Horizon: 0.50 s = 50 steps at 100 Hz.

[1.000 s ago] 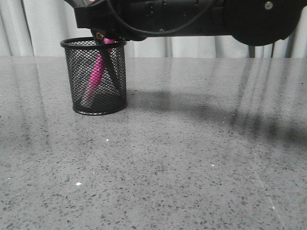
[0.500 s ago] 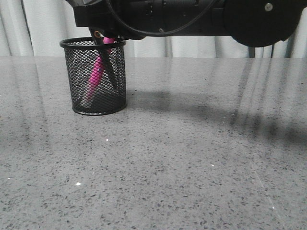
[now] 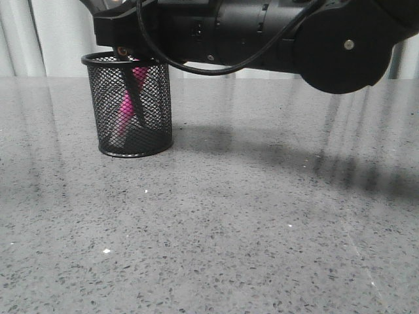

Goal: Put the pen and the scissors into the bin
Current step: 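Lower the scissors blades-first into the cup and release with the right gripper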

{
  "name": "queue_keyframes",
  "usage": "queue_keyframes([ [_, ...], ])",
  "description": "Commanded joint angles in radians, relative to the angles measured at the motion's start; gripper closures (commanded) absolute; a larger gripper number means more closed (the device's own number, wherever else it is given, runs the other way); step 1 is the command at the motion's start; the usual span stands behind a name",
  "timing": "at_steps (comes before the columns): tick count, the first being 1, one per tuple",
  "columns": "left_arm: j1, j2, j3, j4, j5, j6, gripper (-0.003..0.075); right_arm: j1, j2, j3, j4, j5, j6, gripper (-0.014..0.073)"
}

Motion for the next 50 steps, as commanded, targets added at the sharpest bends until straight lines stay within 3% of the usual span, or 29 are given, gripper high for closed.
queue_keyframes([
  [1, 0.001, -0.007, -0.027, -0.015, -0.075, -0.012, 0.0742, 0.000, -0.040, -0.027, 0.017, -0.069, -0.012, 0.0667],
  [50, 0.001, -0.007, -0.027, -0.015, -0.075, -0.012, 0.0742, 0.000, -0.040, -0.027, 0.010, -0.052, -0.012, 0.0660],
])
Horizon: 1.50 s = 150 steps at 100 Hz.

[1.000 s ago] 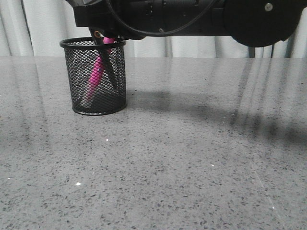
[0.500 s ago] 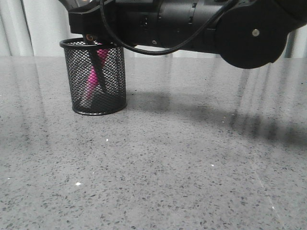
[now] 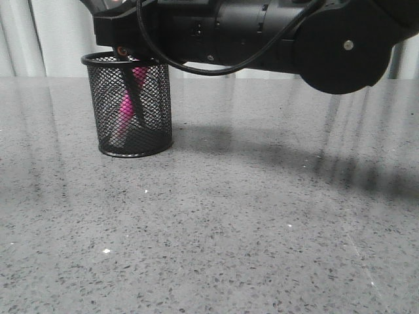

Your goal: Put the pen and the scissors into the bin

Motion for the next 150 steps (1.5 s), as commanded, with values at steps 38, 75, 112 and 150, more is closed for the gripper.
queue_keyframes([
  [38, 0.001, -0.007, -0.027, -0.015, -0.075, -0.012, 0.0742, 0.000, -0.042, -0.027, 0.010, -0.051, -0.012, 0.0379],
  [75, 0.001, -0.007, -0.027, -0.015, -0.075, -0.012, 0.0742, 0.000, -0.042, -0.025, 0.007, -0.077, -0.012, 0.0272],
  [112, 0.001, -0.007, -0.027, -0.015, -0.069, -0.012, 0.0742, 0.000, -0.072, -0.025, 0.007, -0.183, -0.012, 0.0274],
  [150, 0.001, -0.007, -0.027, -0.011, -0.069, -0.012, 0.0742, -0.077, -0.265, -0.023, 0.007, -0.107, -0.012, 0.0479],
])
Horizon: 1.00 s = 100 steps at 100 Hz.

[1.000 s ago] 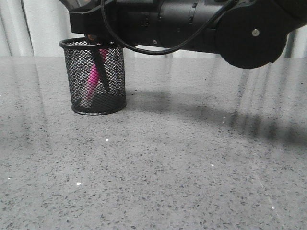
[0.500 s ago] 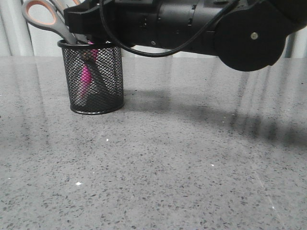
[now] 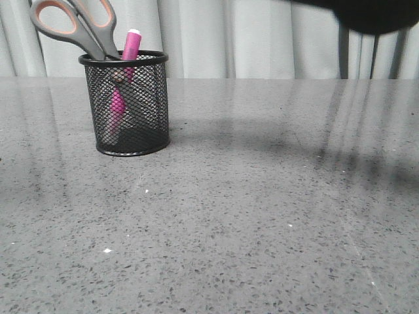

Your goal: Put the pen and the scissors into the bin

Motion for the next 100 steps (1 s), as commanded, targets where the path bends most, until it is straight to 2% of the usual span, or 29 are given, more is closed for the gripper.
queue_keyframes([
  [1, 0.001, -0.007, -0.027, -0.011, -0.069, -0.012, 0.0742, -0.025, -0.105, -0.021, 0.017, -0.024, -0.012, 0.0502],
  [12, 0.001, -0.007, -0.027, -0.004, -0.069, -0.012, 0.0742, -0.047, -0.197, 0.005, 0.017, 0.085, -0.012, 0.0671],
  [23, 0.001, -0.007, -0.027, -0.004, -0.067, -0.012, 0.0742, -0.070, -0.291, 0.048, 0.017, 0.223, -0.012, 0.0664],
  [30, 0.001, -0.009, -0.020, -0.004, -0.072, -0.012, 0.0742, -0.093, -0.354, 0.094, 0.017, 0.261, -0.024, 0.0664],
  [50, 0.001, -0.083, 0.058, -0.004, -0.188, -0.012, 0.0742, -0.219, -0.557, 0.280, 0.059, 0.265, -0.030, 0.0662],
  [71, 0.001, -0.231, 0.224, -0.004, -0.306, -0.012, 0.0742, -0.388, -0.788, 0.490, 0.073, 0.309, -0.030, 0.0662],
  [87, 0.001, -0.350, 0.367, -0.004, -0.327, -0.012, 0.0742, -0.484, -0.967, 0.658, 0.075, 0.340, -0.030, 0.0662],
  [100, 0.001, -0.461, 0.466, -0.024, -0.327, -0.012, 0.0742, -0.512, -1.110, 0.791, 0.088, 0.338, -0.030, 0.0662],
])
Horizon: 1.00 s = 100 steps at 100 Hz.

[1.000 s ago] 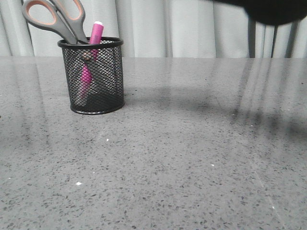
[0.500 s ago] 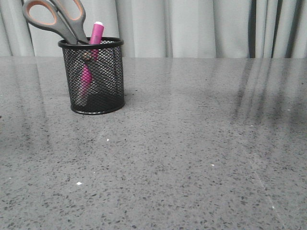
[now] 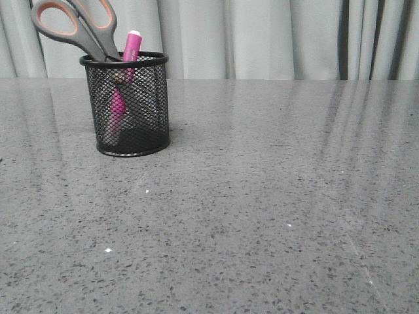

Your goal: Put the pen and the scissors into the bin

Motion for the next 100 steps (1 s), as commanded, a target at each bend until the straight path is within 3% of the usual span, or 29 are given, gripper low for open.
queue_keyframes([
  [1, 0.001, -0.065, 0.033, -0.025, -0.086, -0.012, 0.0742, -0.017, -0.089, 0.056, 0.030, -0.060, -0.011, 0.0662],
  [32, 0.001, -0.210, 0.131, -0.029, -0.086, -0.012, 0.0742, -0.017, -0.300, 0.257, 0.108, -0.012, -0.011, 0.0662],
  [100, 0.001, -0.210, 0.135, -0.029, -0.086, -0.012, 0.0742, -0.017, -0.303, 0.266, 0.108, -0.016, -0.011, 0.0662],
])
